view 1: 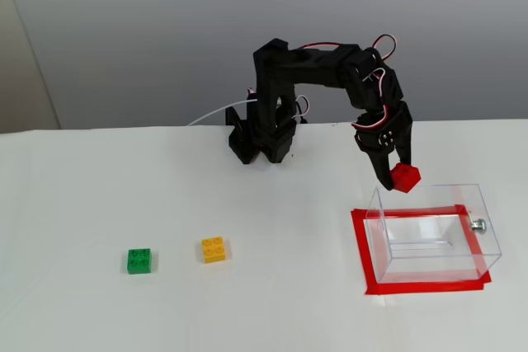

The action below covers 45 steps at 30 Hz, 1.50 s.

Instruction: Pick the red lego brick and place it into the transparent box

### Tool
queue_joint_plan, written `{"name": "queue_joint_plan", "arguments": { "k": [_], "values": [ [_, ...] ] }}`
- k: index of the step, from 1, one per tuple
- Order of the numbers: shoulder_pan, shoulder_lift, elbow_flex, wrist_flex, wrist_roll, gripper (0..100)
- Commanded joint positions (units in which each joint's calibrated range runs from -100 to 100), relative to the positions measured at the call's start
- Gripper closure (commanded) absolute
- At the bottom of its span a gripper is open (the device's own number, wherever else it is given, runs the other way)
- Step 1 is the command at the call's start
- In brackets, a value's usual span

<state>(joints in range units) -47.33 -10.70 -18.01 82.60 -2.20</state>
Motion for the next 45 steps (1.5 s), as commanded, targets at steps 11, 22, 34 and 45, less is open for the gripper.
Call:
{"name": "queue_joint_plan", "arguments": {
  "k": [11, 22, 34, 45],
  "values": [
    [-5.1, 13.5, -13.4, -0.8, 0.3, 92],
    [-6.0, 21.2, -17.4, -3.1, 0.4, 92],
    [-7.9, 21.5, -14.7, -6.7, 0.5, 92],
    [-8.7, 21.5, -11.9, -6.7, 0.4, 91]
  ]
}}
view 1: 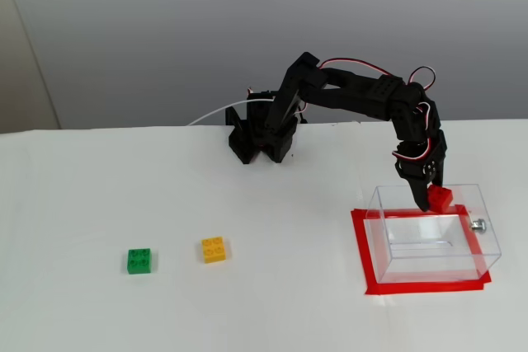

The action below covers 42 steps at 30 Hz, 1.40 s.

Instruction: Pick the red lego brick and place it into the transparent box

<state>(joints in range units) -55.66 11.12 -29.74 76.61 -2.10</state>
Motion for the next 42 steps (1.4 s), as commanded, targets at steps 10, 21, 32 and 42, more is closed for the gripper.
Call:
{"name": "queue_joint_plan", "arguments": {
  "k": [10, 21, 32, 42],
  "values": [
    [-0.4, 0.9, -0.1, -0.5, 0.3, 75],
    [0.0, 0.1, -0.4, 0.2, 0.3, 93],
    [6.3, -9.7, -0.2, 2.0, 1.8, 99],
    [17.6, -24.0, -0.1, 8.0, 7.0, 99]
  ]
}}
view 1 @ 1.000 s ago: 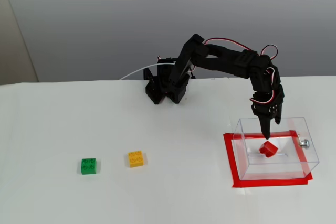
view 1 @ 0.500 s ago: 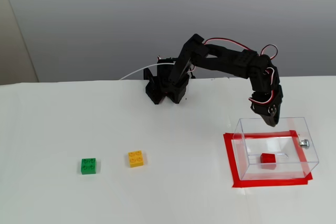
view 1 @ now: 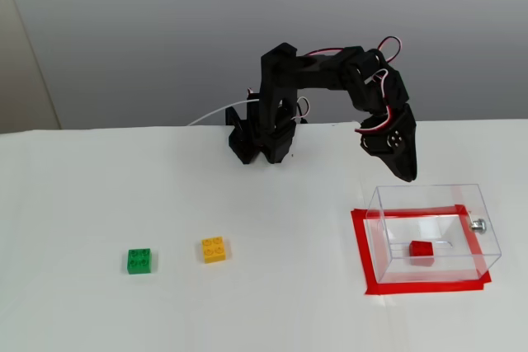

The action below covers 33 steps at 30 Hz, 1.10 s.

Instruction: Pick the red lego brick and place it into the transparent box

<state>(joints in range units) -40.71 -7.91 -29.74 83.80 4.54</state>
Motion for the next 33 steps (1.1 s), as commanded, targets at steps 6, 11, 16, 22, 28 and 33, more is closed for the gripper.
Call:
{"name": "queue_joint_plan", "arguments": {
  "k": [6, 11, 16, 22, 28, 33],
  "values": [
    [9.7, -11.6, -0.1, 4.2, 0.0, 99],
    [14.7, -16.2, 0.0, 8.3, -0.1, 99],
    [19.2, -22.1, 0.0, 11.9, -0.1, 99],
    [27.2, -29.8, 0.4, 15.8, -0.1, 99],
    [33.7, -39.3, 13.4, 15.5, -0.2, 99],
    [36.9, -49.8, 27.6, 15.4, -0.2, 99]
  ]
}}
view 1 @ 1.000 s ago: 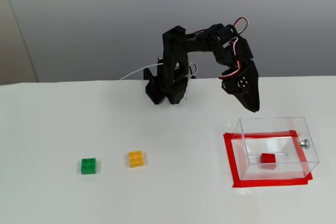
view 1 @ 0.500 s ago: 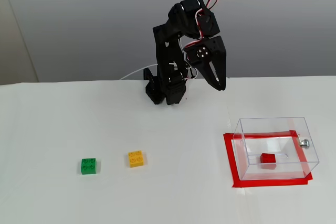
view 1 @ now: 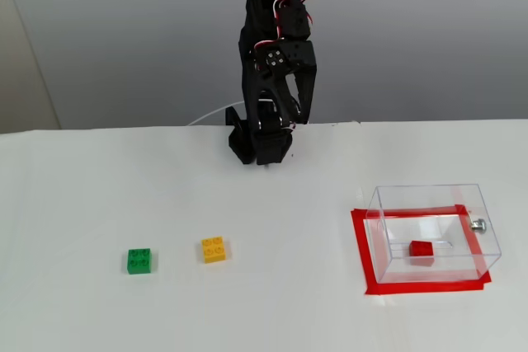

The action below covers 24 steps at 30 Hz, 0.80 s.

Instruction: Pick the red lego brick and place it into the transparent box

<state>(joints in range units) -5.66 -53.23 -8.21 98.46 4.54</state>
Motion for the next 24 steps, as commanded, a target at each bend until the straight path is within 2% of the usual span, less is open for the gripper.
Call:
{"name": "queue_joint_plan", "arguments": {
  "k": [1, 11, 17, 24],
  "values": [
    [2.6, -6.9, 9.4, 0.8, -0.2, 99],
    [6.2, -24.9, 31.4, -5.6, -0.3, 99],
    [6.2, -30.4, 39.5, -6.6, -3.0, 99],
    [6.9, -36.1, 48.2, -6.7, -3.1, 99]
  ]
}}
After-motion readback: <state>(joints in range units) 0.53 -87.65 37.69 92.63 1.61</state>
